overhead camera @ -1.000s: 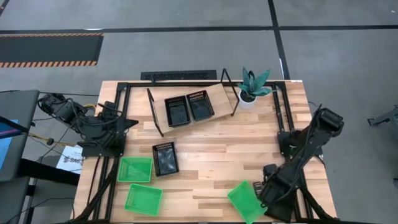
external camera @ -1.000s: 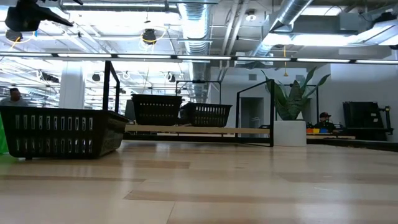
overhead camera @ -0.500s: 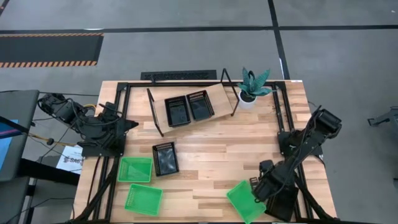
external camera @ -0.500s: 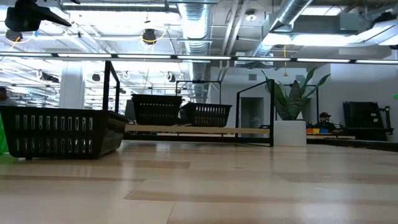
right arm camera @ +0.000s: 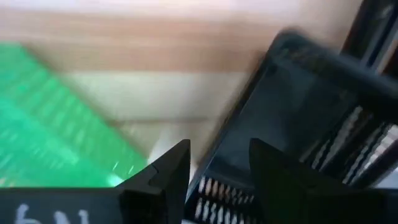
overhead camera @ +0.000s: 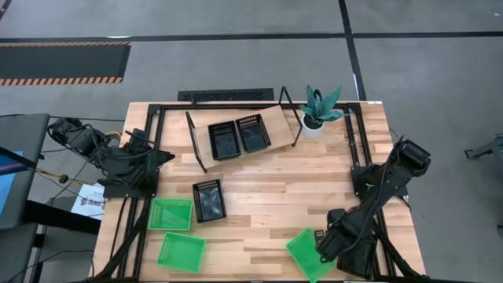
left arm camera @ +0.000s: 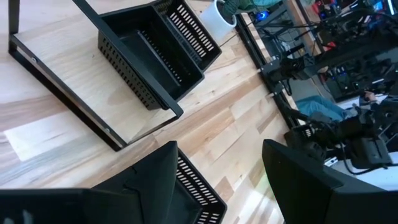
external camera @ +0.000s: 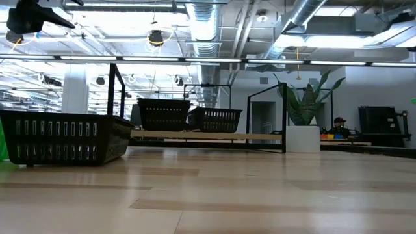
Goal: Stack baskets on shelf by color
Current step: Stack the black basket on the right black basket
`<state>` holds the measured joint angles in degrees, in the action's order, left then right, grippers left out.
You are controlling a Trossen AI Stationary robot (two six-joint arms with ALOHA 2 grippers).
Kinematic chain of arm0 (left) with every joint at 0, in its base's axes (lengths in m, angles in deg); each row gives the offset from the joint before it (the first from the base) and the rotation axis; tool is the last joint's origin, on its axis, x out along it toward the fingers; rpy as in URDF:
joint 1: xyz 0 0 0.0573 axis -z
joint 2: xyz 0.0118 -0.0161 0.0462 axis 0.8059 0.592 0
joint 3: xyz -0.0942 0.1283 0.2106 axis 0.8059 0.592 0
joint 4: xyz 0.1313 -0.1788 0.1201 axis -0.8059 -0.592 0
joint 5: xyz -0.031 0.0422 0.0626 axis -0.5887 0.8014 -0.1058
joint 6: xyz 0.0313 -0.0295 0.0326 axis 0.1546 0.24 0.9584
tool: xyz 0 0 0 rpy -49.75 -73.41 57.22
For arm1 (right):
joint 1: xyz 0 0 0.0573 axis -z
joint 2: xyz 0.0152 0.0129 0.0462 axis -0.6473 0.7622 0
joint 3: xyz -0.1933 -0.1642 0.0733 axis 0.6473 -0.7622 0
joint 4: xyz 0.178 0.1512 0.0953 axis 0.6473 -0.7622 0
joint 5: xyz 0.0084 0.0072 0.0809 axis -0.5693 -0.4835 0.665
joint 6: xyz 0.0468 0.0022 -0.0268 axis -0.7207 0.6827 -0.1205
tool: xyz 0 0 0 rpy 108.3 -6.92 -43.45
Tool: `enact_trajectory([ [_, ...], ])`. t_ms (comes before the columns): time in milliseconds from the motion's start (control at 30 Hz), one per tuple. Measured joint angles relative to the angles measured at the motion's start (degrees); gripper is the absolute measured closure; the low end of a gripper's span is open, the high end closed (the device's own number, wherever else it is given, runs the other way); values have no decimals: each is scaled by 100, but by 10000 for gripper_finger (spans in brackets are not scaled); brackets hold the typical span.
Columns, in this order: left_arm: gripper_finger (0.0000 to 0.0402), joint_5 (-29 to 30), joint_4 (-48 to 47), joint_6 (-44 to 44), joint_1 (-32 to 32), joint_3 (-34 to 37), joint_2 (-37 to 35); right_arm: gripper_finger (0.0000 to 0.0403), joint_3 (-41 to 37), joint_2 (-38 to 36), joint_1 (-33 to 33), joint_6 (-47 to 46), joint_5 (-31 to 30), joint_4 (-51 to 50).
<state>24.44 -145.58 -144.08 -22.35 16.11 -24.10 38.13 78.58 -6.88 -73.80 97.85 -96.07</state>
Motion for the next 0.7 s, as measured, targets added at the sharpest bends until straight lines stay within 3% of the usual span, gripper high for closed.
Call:
enact_trajectory([
  [300, 175, 43, -111, -132, 0, 0, 0, 227, -14, 752, -6, 75, 345, 171],
  [400, 175, 63, -111, -137, 0, 0, 1, 264, -11, 778, 0, 25, 363, 215],
  [567, 175, 89, -156, -141, -2, 0, 1, 381, -9, 723, 65, 77, 261, 164],
  [700, 175, 102, -279, -144, -1, 0, 0, 384, -12, 522, 244, 480, -17, -83],
])
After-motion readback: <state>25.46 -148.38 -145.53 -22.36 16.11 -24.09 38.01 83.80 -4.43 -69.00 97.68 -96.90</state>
